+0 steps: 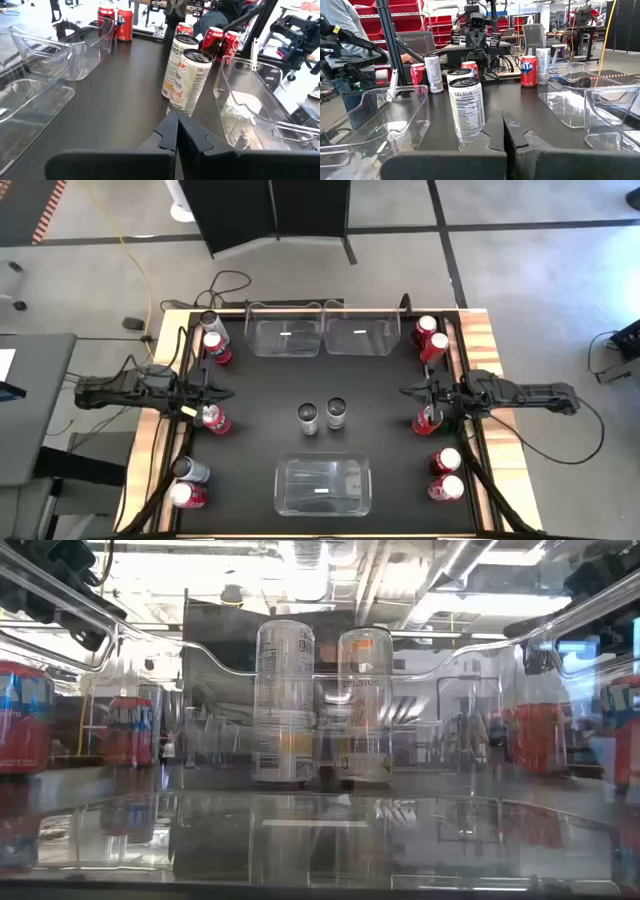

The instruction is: Sort soda cans

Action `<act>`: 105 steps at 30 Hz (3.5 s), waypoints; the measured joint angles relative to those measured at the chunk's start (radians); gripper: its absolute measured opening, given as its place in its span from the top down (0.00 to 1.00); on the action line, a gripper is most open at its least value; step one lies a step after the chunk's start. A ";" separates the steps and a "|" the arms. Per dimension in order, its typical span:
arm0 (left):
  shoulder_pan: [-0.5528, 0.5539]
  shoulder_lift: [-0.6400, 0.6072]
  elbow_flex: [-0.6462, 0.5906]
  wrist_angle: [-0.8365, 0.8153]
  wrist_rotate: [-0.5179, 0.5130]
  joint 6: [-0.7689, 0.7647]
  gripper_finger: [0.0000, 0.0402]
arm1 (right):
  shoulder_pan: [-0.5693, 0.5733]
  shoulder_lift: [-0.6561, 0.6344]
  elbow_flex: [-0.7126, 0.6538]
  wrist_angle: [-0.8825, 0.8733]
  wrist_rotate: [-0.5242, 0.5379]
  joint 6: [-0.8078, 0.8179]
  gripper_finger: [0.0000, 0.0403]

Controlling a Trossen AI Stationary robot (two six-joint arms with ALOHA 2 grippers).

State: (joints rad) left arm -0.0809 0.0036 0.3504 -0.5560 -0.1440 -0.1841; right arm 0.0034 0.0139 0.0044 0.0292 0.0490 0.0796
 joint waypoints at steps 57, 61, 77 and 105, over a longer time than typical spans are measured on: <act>0.000 0.001 0.000 0.028 -0.070 0.225 1.00 | 0.000 0.000 0.000 0.000 0.000 0.000 1.00; 0.000 0.001 0.000 0.028 -0.070 0.225 1.00 | -0.003 0.000 0.000 0.000 0.002 -0.037 1.00; 0.000 0.010 0.000 0.215 -0.075 0.178 1.00 | -0.046 0.000 0.000 0.032 -0.023 -0.448 1.00; 0.018 0.404 0.024 0.789 -0.637 -0.337 0.71 | -0.202 0.398 0.441 0.411 0.561 0.501 1.00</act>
State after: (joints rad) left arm -0.0631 0.4072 0.3740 0.2332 -0.7815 -0.5209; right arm -0.1981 0.4118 0.4455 0.4406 0.6103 0.5809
